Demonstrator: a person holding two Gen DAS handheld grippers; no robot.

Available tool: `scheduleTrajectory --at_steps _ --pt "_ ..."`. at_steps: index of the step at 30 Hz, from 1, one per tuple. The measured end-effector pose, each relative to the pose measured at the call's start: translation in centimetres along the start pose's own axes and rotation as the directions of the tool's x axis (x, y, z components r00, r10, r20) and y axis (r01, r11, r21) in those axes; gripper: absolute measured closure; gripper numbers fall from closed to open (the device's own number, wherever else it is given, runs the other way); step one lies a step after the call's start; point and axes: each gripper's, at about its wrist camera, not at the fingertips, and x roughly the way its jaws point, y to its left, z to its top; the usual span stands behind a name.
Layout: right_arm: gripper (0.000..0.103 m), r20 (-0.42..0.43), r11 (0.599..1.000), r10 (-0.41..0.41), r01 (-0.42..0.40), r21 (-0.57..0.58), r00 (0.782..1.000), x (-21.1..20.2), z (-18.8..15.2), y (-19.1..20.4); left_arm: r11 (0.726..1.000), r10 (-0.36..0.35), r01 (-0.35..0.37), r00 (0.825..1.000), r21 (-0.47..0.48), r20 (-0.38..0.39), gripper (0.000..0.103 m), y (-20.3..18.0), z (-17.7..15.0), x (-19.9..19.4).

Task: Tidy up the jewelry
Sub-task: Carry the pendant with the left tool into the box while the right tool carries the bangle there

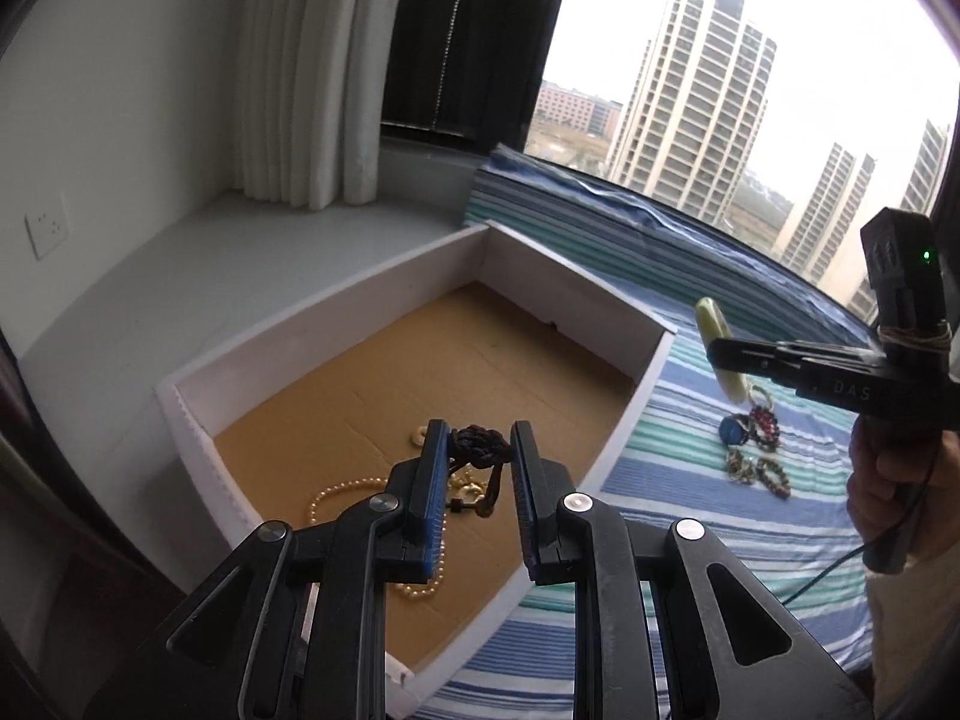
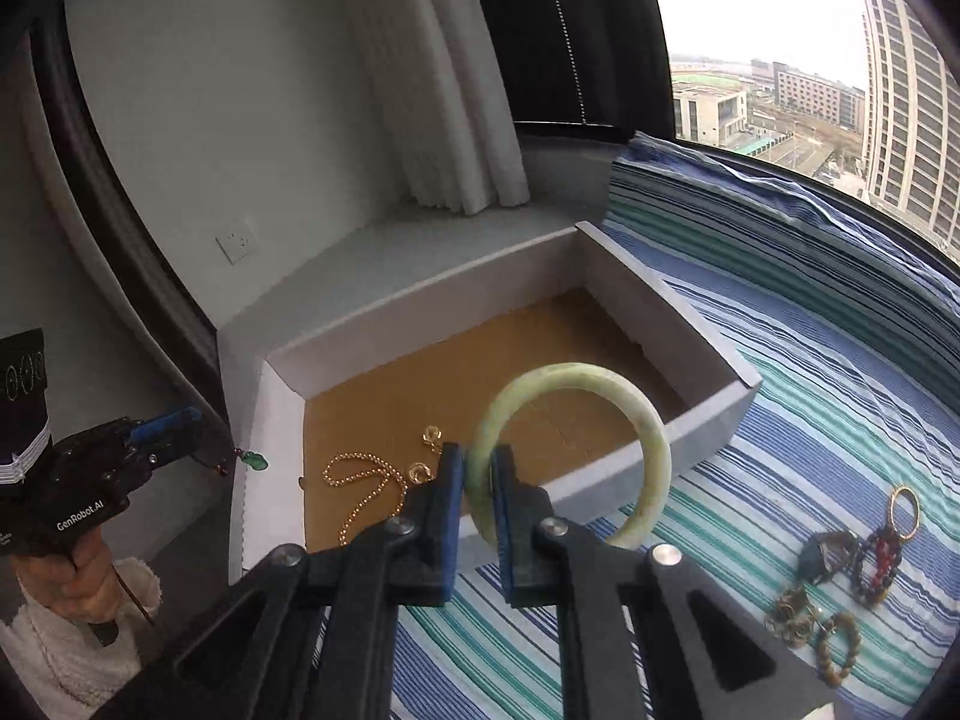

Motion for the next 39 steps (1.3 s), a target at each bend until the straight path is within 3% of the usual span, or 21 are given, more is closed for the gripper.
scheduleTrajectory --at_steps 8,15,16,17,18,19,24,27,28,31,36,39 --pt "0.093 -0.137 0.998 -0.014 0.005 -0.065 0.990 10.2 1.8 1.6 0.997 0.045 -0.052 0.989 -0.051 -0.143 0.084 2.8 -2.9 5.8" --pt "0.089 -0.253 0.989 -0.094 0.061 -0.136 0.963 16.3 0.7 1.1 0.992 0.109 -0.118 0.976 -0.039 -0.190 0.081 3.4 -4.3 8.4" --pt "0.089 -0.254 0.987 -0.114 0.080 -0.142 0.960 16.7 0.7 1.1 0.990 0.127 -0.136 0.973 -0.035 -0.192 0.074 3.4 -4.4 8.5" --pt "0.087 -0.254 0.987 -0.120 0.088 -0.135 0.960 16.8 0.7 1.0 0.988 0.142 -0.152 0.971 -0.037 -0.192 0.057 3.5 -4.5 8.4" --pt "0.073 -0.253 0.990 -0.108 0.081 -0.113 0.961 16.8 0.9 0.9 0.986 0.149 -0.160 0.971 -0.041 -0.185 0.050 3.6 -4.5 8.2" --pt "0.063 -0.241 0.994 -0.090 0.071 -0.085 0.966 16.3 1.2 0.6 0.985 0.154 -0.164 0.973 -0.046 -0.171 0.041 3.7 -4.4 7.8" --pt "0.062 -0.126 0.995 -0.072 0.063 -0.073 0.989 11.4 2.2 0.6 0.984 0.174 -0.178 0.979 -0.025 -0.110 0.033 2.7 -4.0 5.8" --pt "0.052 -0.054 0.994 -0.088 0.084 -0.068 0.995 7.6 1.4 0.9 0.989 0.146 -0.147 0.986 -0.004 -0.081 0.029 1.1 -4.2 4.5" --pt "0.047 -0.035 0.994 -0.095 0.093 -0.061 0.995 6.4 0.8 1.0 0.991 0.133 -0.133 0.989 0.005 -0.068 0.024 0.3 -4.4 3.9" --pt "0.045 -0.021 0.993 -0.117 0.116 -0.037 0.993 3.5 -1.6 0.8 0.995 0.092 -0.091 0.995 0.041 -0.035 0.014 -2.3 -5.2 2.7" --pt "0.044 -0.027 0.985 -0.172 0.171 -0.023 0.985 -1.2 -6.3 0.2 0.994 0.009 -0.004 0.999 0.111 -0.045 0.012 -7.5 -6.9 2.3" --pt "0.036 -0.008 0.968 -0.251 0.251 -0.027 0.968 -4.2 -9.5 -0.1 0.989 -0.031 0.040 0.997 0.140 -0.066 0.012 -10.3 -7.9 2.5"
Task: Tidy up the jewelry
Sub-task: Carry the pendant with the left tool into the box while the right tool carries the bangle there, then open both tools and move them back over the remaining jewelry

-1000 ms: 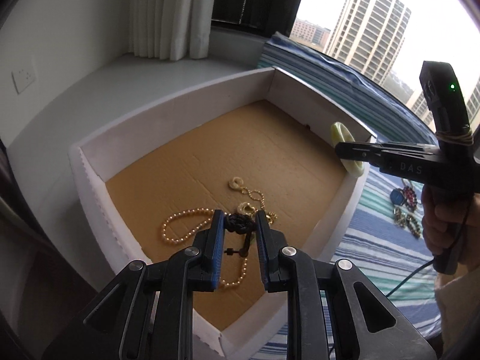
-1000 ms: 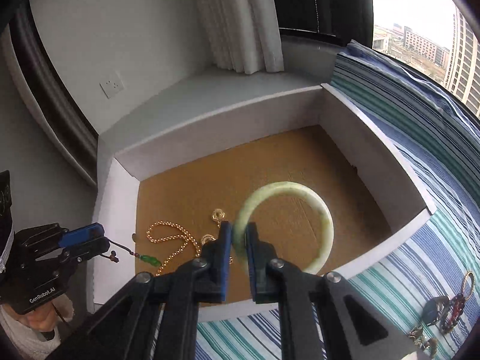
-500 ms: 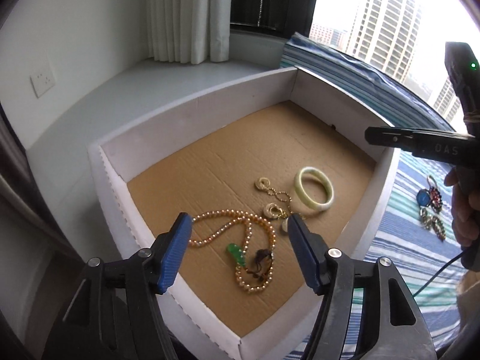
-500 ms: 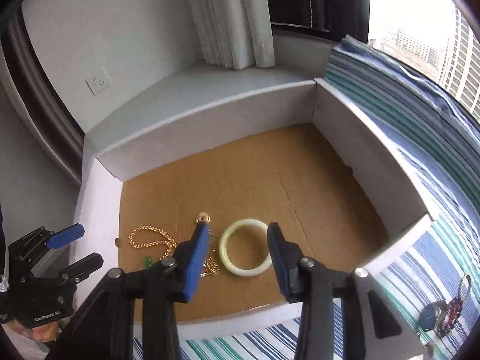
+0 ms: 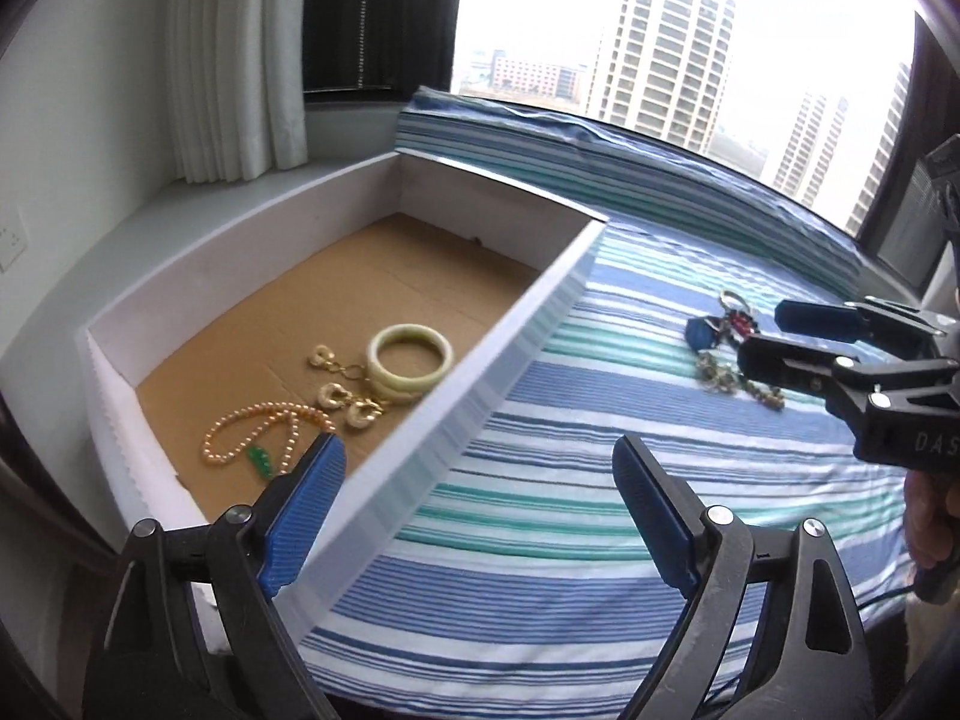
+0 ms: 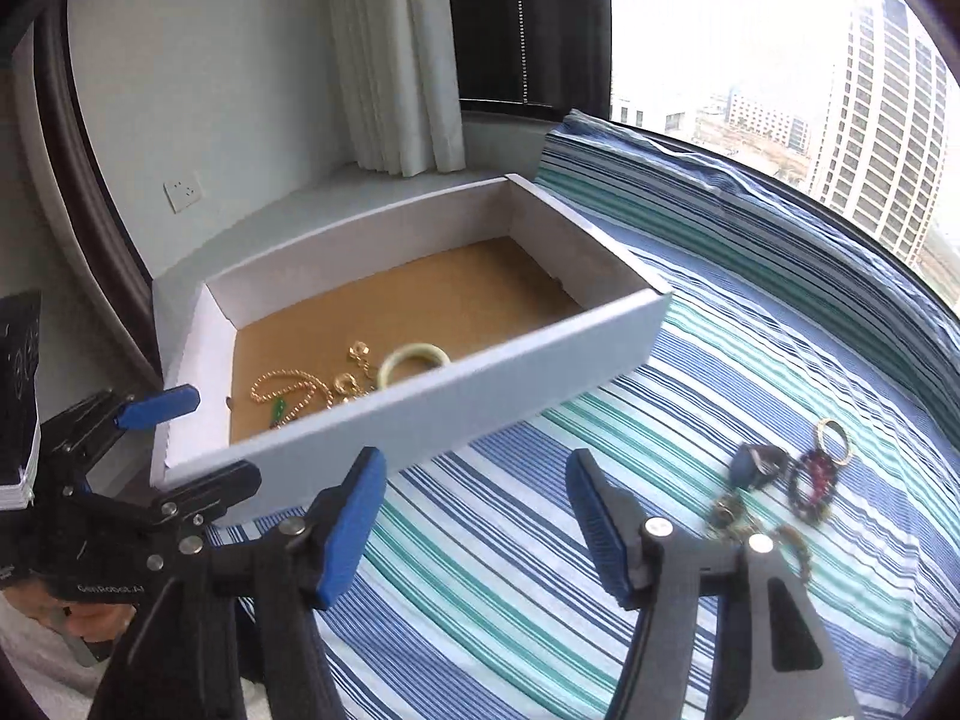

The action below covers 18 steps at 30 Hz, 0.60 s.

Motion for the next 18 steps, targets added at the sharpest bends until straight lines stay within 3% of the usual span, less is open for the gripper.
scheduleTrajectory --at_steps 4,8,18 --pt "0.028 0.015 0.994 -0.111 0.111 -0.008 0.994 -3.3 -4.2 -1.4 0.999 -0.041 0.042 0.999 0.031 -0.021 0.010 -3.5 -0.9 0.5" --pt "0.027 0.015 0.980 -0.197 0.196 0.040 0.980 -5.2 -8.6 -3.0 0.995 -0.086 0.088 0.995 0.040 -0.054 0.009 -6.3 -2.4 1.1" --pt "0.027 -0.062 0.921 -0.319 0.325 0.214 0.946 -5.8 -18.8 -5.7 0.982 -0.115 0.136 0.981 0.130 -0.158 0.009 -11.7 -6.6 2.3"
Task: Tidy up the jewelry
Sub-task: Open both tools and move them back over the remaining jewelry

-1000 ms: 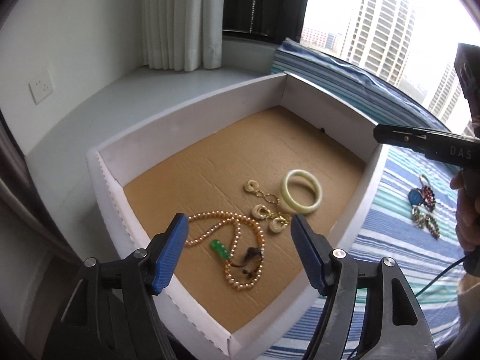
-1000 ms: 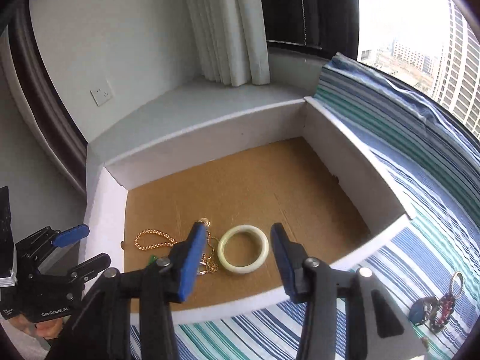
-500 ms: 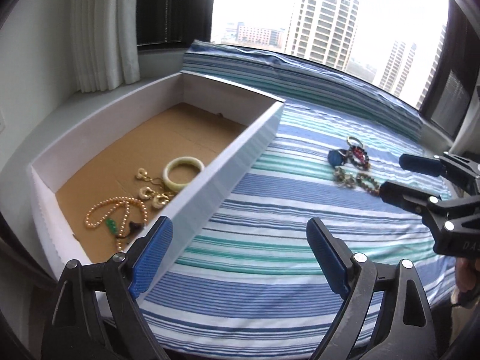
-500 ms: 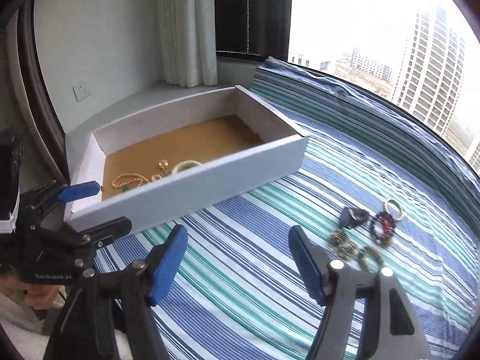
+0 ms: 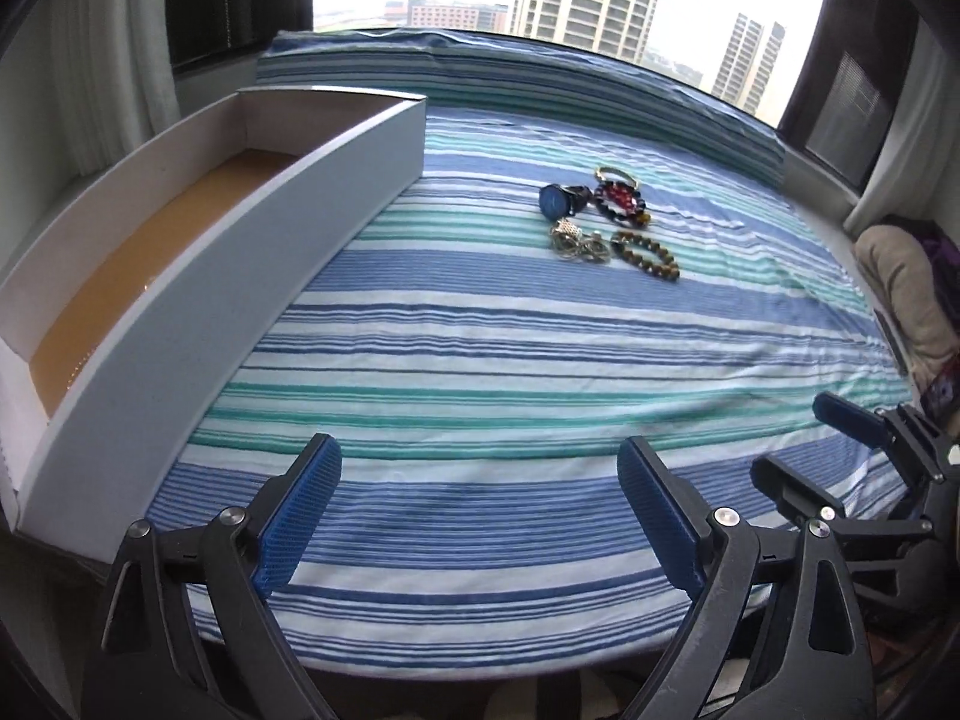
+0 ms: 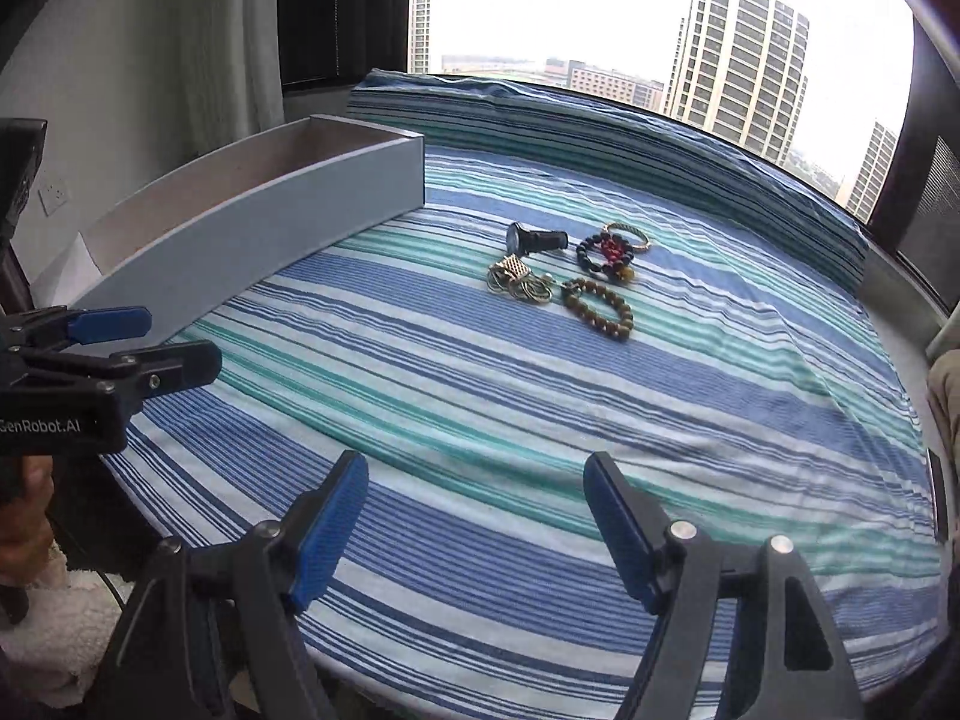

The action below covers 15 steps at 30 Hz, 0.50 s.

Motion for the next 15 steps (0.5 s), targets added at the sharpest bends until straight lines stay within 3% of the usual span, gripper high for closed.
scheduleTrajectory --at_steps 7,15 --pt "0.027 -0.030 0.997 0.000 0.002 0.083 1.000 0.1 -2.6 -1.5 1.000 -0.003 0.004 1.000 0.012 -0.027 0.009 -0.7 -0.9 0.5" --pt "0.027 0.002 0.999 0.009 -0.009 0.052 1.000 -0.5 -2.2 -0.1 1.000 0.012 -0.012 1.000 -0.014 -0.022 0.009 0.4 -1.1 0.2"
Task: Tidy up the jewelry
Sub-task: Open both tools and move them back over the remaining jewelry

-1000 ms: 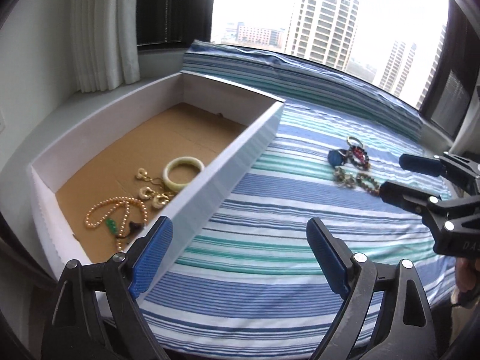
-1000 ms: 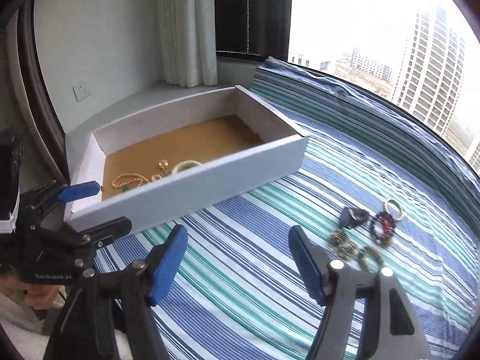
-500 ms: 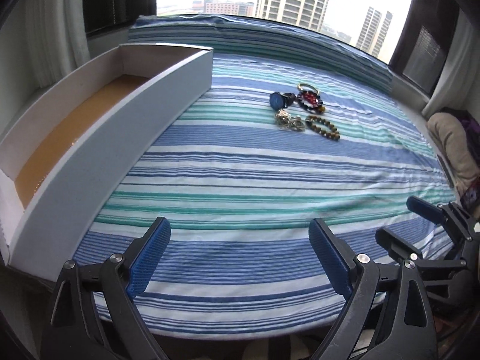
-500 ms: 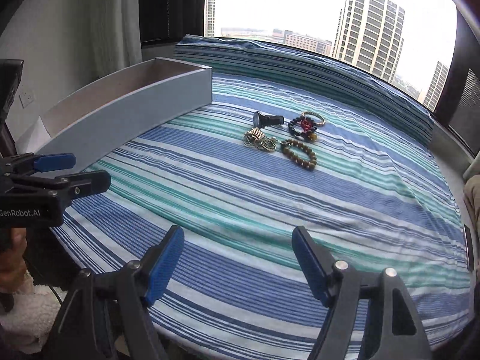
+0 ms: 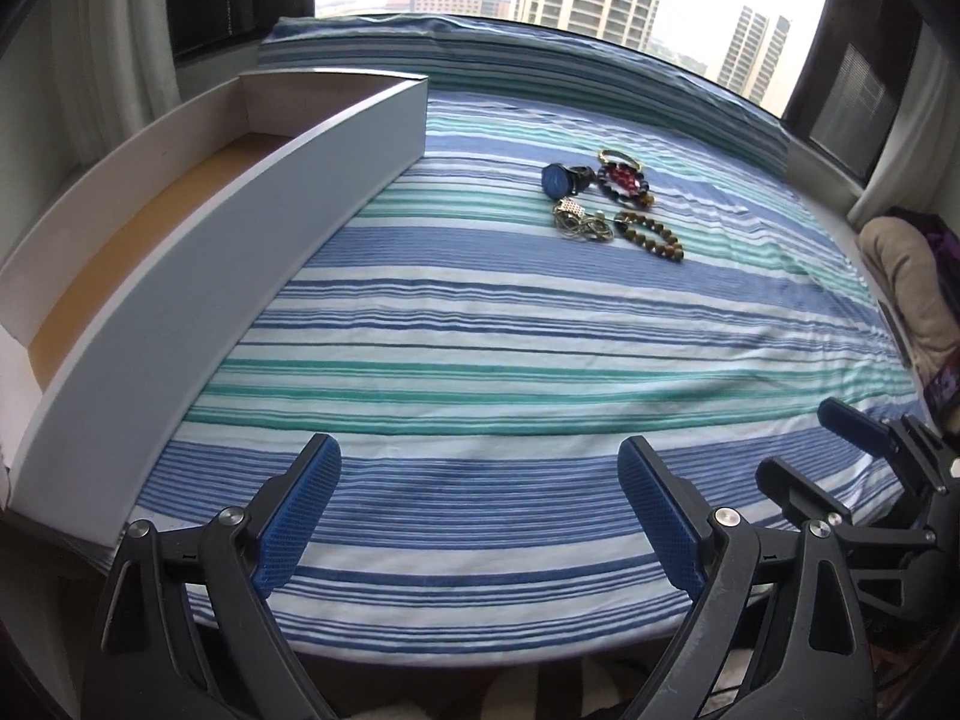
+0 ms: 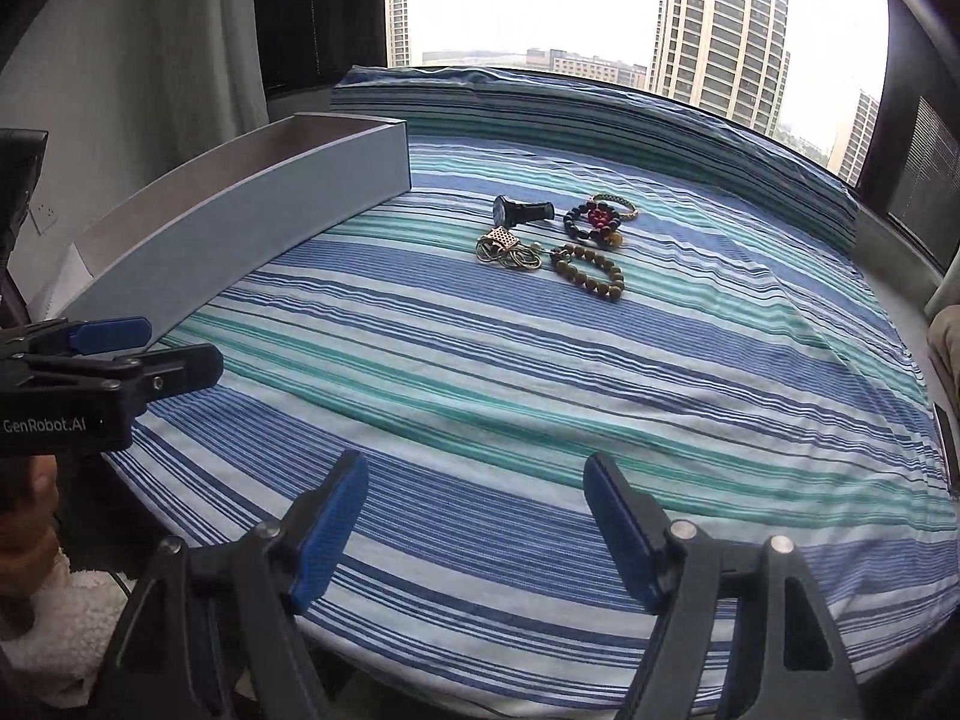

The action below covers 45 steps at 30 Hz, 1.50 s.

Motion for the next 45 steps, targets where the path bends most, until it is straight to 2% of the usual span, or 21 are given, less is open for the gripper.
scheduleTrajectory --at_steps 9,16,21,30,36,43,45 --pt "0.027 -0.028 1.000 0.007 -0.007 0.005 1.000 0.6 -0.5 0.4 1.000 0.008 -0.008 1.000 0.001 -0.026 0.007 0.0 -0.2 0.8" --pt "0.027 -0.011 0.999 -0.013 0.014 0.048 1.000 0.2 -0.5 -1.2 0.999 0.017 -0.016 1.000 0.032 -0.025 0.006 -1.0 0.0 1.2" --pt "0.027 -0.037 0.996 -0.036 0.039 0.083 0.999 0.9 -0.6 -2.6 0.999 0.017 -0.015 0.998 0.043 -0.055 0.006 -1.5 0.0 2.5" --pt "0.027 -0.089 0.992 -0.019 0.030 0.125 0.996 2.6 -1.3 -4.0 0.996 0.013 -0.005 0.995 0.086 -0.095 0.006 -2.9 0.9 5.0" --pt "0.027 -0.092 0.990 -0.018 0.030 0.140 0.996 2.9 -1.2 -5.0 0.986 -0.039 0.058 0.992 0.155 -0.120 0.006 -4.5 3.7 7.9" --pt "0.027 -0.110 0.982 -0.023 0.043 0.183 0.994 3.8 -1.2 -7.2 0.952 -0.160 0.197 0.973 0.235 -0.166 0.006 -6.0 9.4 13.5" --pt "0.027 -0.107 0.980 -0.028 0.048 0.194 0.994 3.8 -1.2 -7.7 0.941 -0.173 0.210 0.973 0.264 -0.154 0.006 -6.2 11.2 15.1"
